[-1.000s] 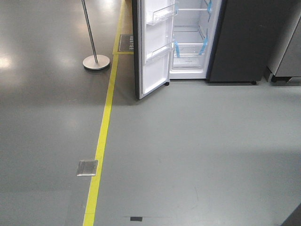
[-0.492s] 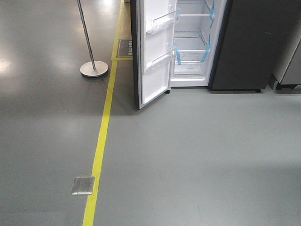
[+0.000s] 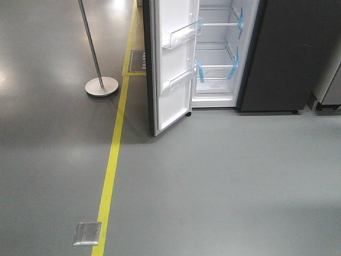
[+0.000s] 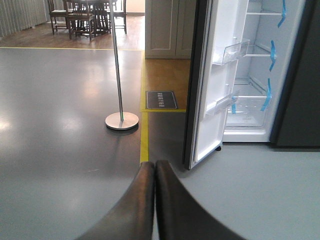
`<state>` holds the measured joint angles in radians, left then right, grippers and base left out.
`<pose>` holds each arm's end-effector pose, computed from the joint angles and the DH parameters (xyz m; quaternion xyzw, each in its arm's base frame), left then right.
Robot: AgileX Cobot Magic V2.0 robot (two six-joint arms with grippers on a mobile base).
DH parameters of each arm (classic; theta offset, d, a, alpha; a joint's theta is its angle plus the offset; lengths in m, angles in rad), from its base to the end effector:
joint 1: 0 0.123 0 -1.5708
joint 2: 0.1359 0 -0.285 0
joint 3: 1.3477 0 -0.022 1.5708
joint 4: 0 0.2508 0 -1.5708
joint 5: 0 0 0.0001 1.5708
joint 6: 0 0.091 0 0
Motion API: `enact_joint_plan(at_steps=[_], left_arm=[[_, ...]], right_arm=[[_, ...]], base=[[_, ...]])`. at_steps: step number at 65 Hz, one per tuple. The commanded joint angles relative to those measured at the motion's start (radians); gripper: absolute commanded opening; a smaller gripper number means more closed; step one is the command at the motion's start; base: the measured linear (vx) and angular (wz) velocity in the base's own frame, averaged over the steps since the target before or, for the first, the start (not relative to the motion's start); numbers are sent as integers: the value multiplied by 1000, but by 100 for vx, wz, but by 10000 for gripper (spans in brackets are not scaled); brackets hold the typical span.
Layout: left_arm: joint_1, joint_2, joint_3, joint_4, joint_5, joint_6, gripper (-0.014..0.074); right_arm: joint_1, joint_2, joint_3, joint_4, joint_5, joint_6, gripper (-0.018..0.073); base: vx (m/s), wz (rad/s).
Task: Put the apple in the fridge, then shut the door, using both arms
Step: 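Drive toward the refrigerator while holding the apple in the right gripper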
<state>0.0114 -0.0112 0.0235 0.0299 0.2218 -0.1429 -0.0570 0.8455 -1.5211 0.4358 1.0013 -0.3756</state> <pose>0.0557 0.0012 0.1857 -0.0495 0.7554 -0.0309 0.6526 0.0928 0.0271 0.5327 -0.1424 0.7546 0.0807 0.6355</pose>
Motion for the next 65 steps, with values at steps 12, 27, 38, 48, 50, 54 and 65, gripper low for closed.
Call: enact_joint_plan(at_steps=[12,27,38,48,50,54,65], left_arm=[[-1,-15,-17,0,-75,-10,-6],[-1,-15,-17,0,-75,-10,-6],[-1,-15,-17,0,-75,-10,-6],[-1,-15,-17,0,-75,-10,-6],[-1,-15,-17,0,-75,-10,-6],[-1,-15,-17,0,-75,-10,-6],[-1,-15,-17,0,-75,-10,-6]], right_arm=[[-3,2,-25,19,-82,-1,77],[-3,2,-25,19,-82,-1,77],[-3,2,-25,19,-82,-1,77],[-3,2,-25,19,-82,-1,77],[-3,2,-25,19,-82,-1,77],[-3,2,-25,19,-82,-1,77],[-3,2,-25,19,-82,-1,77]], base=[[27,-2],[27,-1],[26,-1],[26,-2],[25,-2],[24,-1],[23,0]])
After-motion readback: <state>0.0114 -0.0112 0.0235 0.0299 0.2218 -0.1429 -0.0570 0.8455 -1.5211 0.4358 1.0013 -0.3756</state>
